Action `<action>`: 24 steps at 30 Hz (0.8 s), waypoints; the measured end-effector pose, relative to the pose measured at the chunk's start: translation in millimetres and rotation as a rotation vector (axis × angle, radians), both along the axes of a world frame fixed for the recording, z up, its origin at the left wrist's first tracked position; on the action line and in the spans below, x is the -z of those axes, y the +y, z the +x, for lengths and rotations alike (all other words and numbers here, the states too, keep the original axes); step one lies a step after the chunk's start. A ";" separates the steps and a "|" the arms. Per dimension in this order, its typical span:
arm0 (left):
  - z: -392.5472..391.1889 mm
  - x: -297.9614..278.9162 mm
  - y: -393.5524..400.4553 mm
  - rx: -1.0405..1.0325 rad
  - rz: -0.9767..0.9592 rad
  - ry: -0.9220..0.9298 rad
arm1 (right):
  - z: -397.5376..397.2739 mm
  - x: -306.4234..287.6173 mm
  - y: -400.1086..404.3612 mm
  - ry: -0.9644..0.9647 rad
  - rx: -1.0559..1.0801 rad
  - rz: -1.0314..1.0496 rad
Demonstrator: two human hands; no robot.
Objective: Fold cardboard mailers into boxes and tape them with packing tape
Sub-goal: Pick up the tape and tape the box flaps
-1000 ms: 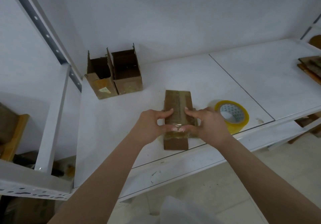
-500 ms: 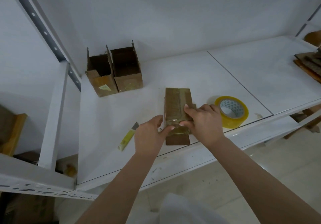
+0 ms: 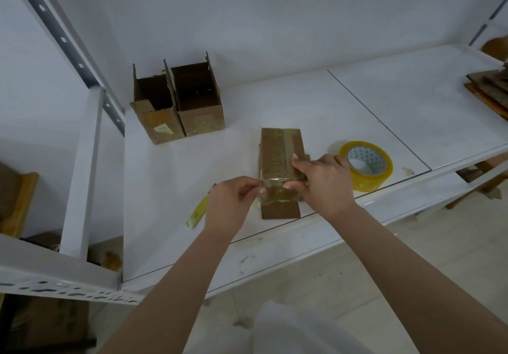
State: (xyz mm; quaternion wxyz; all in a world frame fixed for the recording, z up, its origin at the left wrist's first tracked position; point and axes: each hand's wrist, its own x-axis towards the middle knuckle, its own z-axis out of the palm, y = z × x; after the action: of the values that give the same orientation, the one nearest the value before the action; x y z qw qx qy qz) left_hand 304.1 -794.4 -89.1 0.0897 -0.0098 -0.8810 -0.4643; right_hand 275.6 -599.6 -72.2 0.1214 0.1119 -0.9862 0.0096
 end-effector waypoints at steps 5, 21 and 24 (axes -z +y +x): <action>-12.8 0.1 7.4 -0.052 -0.156 0.010 | -2.4 -0.2 3.9 0.001 -0.020 -0.045; -26.7 -9.2 24.8 0.242 -0.337 0.133 | 0.9 12.1 7.4 0.304 -0.139 -0.184; -33.1 -11.5 27.4 0.312 -0.490 0.051 | 7.0 17.9 15.8 0.148 -0.116 -0.321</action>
State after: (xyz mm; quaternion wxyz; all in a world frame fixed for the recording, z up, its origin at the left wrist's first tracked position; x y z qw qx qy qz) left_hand 271.0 -767.0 -77.5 0.0341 -0.1781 -0.9522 -0.2457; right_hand 282.6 -583.8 -90.1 0.2093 0.1482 -0.9522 0.1658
